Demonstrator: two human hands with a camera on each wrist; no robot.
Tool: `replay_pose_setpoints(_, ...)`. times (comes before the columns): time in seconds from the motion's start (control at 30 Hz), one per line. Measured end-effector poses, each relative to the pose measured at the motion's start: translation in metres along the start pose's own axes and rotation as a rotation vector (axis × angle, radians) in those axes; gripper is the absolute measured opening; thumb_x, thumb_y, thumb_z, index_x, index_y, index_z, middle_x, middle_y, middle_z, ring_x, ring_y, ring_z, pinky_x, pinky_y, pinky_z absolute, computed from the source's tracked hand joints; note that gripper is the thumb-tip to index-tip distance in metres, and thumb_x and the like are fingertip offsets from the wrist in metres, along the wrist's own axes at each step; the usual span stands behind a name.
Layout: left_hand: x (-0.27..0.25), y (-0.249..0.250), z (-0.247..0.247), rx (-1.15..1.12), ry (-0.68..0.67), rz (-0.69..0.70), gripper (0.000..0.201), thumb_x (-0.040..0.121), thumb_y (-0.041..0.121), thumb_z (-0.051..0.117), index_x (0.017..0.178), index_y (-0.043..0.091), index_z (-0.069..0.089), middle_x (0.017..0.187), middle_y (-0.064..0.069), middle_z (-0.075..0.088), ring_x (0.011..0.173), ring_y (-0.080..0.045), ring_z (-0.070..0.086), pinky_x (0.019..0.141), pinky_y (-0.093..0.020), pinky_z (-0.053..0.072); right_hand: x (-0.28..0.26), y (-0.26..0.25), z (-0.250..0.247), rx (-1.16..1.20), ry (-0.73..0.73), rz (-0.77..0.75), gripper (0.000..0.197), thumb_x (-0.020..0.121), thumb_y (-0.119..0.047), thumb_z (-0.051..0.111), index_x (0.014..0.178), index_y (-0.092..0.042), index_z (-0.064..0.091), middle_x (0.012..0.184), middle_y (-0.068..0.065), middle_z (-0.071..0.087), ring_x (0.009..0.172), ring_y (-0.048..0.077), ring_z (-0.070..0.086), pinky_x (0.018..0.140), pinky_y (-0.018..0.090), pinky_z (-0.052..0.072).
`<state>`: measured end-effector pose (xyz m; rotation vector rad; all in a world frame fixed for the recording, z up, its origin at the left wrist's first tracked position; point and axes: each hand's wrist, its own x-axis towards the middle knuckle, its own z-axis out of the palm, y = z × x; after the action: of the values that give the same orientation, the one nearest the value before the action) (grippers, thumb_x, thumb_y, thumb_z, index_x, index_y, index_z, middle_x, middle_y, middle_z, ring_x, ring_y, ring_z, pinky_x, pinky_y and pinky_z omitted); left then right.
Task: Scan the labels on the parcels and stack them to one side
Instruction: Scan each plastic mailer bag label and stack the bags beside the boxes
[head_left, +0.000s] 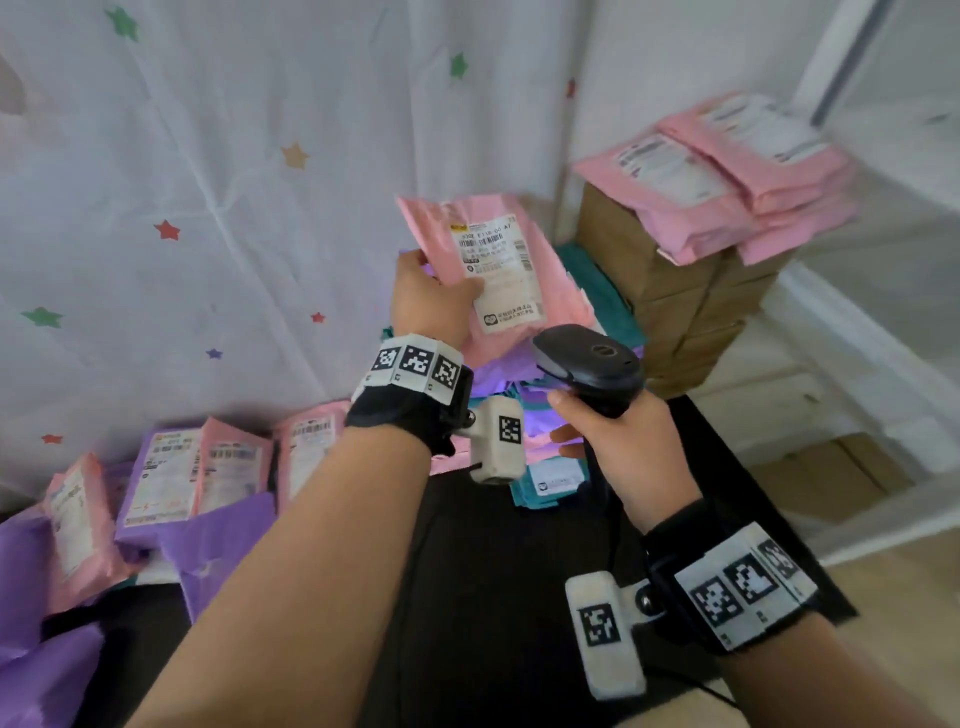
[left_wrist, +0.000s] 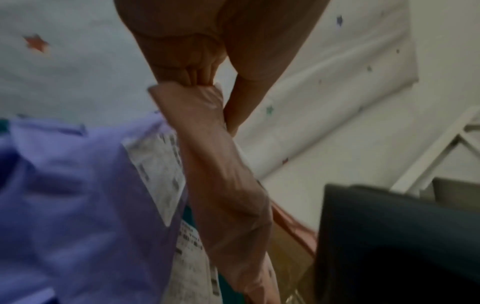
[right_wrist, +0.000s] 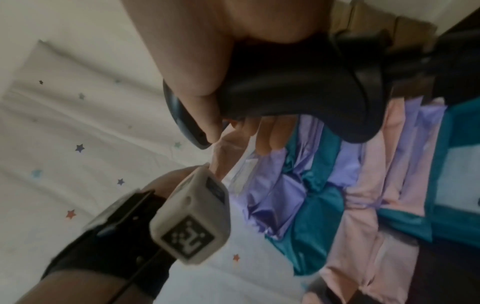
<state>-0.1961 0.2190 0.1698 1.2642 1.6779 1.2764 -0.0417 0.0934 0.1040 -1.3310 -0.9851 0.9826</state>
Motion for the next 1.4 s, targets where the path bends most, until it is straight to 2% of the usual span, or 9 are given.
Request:
replay_pose_setpoints(0.1,0.005,0.006,0.041,0.087,-0.033,0.001,0.046,0.077,0.012,0.073,0.119,0.010,0.052,0.115,-0.005,0.066,0.090,-0.019,0.062,0.070,-0.022,0.050,0.013,0.002,-0.025,-0.007,0.021,0.014,0.026,0.082,-0.015,0.079,0.106,-0.014,0.072,0.085,0.001,0.077,0.073,0.017,0.075,0.060,0.028,0.060)
replay_pose_setpoints(0.33,0.012,0.009,0.097,0.224,-0.136,0.027,0.034,0.081,0.015,0.071,0.111,0.006,0.058,0.111,-0.009,0.068,0.099,-0.025,0.065,0.082,-0.033,0.054,0.046,0.010,-0.066,-0.047,0.029,0.039,0.022,0.083,-0.020,0.079,0.104,-0.018,0.071,0.079,-0.001,0.076,0.073,0.015,0.074,0.061,0.027,0.059)
replay_pose_setpoints(0.47,0.009,0.006,0.094,0.527,-0.116,0.217,0.034,0.087,0.033,0.063,0.108,0.007,0.061,0.107,-0.008,0.066,0.100,-0.027,0.061,0.088,-0.037,0.049,0.063,0.013,-0.068,-0.074,0.000,0.037,0.019,0.080,-0.023,0.081,0.097,-0.024,0.072,0.085,0.001,0.077,0.082,0.021,0.075,0.071,0.037,0.061)
replay_pose_setpoints(0.6,0.005,-0.009,0.072,0.765,-0.004,0.488,0.031,0.097,0.025,0.042,0.111,0.010,0.065,0.130,-0.007,0.058,0.123,-0.027,0.047,0.106,-0.039,0.032,0.075,0.009,-0.058,-0.086,-0.068,0.033,0.022,0.078,-0.027,0.082,0.098,-0.027,0.072,0.094,0.000,0.077,0.090,0.020,0.073,0.083,0.046,0.060)
replay_pose_setpoints(0.73,0.005,-0.038,0.054,1.049,-0.168,0.390,0.038,0.097,0.026,0.037,0.132,0.026,0.052,0.153,0.004,0.034,0.144,-0.023,0.019,0.116,-0.052,0.010,0.085,0.003,-0.041,-0.107,-0.145,0.023,0.019,0.080,-0.026,0.082,0.097,-0.021,0.074,0.089,0.005,0.077,0.087,0.023,0.074,0.087,0.052,0.057)
replay_pose_setpoints(0.87,0.012,-0.055,0.041,0.973,-0.277,0.340,0.045,0.097,0.029,0.042,0.141,0.021,0.043,0.155,-0.003,0.028,0.146,-0.025,0.014,0.119,-0.045,0.014,0.091,0.004,-0.030,-0.159,-0.188,0.024,0.030,0.081,-0.026,0.080,0.106,-0.011,0.074,0.091,0.005,0.077,0.089,0.021,0.072,0.089,0.048,0.057)
replay_pose_setpoints(1.1,0.013,-0.056,0.026,0.601,-0.165,0.183,0.044,0.087,0.012,0.054,0.130,0.019,0.054,0.152,-0.002,0.033,0.141,-0.020,0.027,0.118,-0.031,0.018,0.095,0.010,-0.025,-0.189,-0.159,-0.003,0.033,0.083,-0.028,0.079,0.109,-0.009,0.072,0.097,0.004,0.076,0.094,0.020,0.070,0.091,0.043,0.056)
replay_pose_setpoints(1.27,0.010,-0.054,0.027,0.491,-0.206,0.193,0.039,0.094,0.014,0.050,0.132,0.024,0.054,0.151,0.001,0.034,0.138,-0.016,0.032,0.112,-0.025,0.021,0.096,0.013,-0.024,-0.210,-0.171,-0.016,0.031,0.083,-0.031,0.078,0.107,-0.012,0.073,0.096,0.000,0.075,0.094,0.015,0.068,0.076,0.019,0.049)
replay_pose_setpoints(1.4,0.008,-0.058,0.024,0.382,-0.012,0.232,0.043,0.095,0.019,0.051,0.138,0.022,0.048,0.153,-0.001,0.033,0.140,-0.017,0.030,0.112,-0.024,0.019,0.094,0.011,-0.027,-0.154,-0.166,-0.013,0.023,0.082,-0.026,0.079,0.102,-0.017,0.073,0.092,-0.008,0.075,0.093,0.012,0.070,0.079,0.020,0.053)
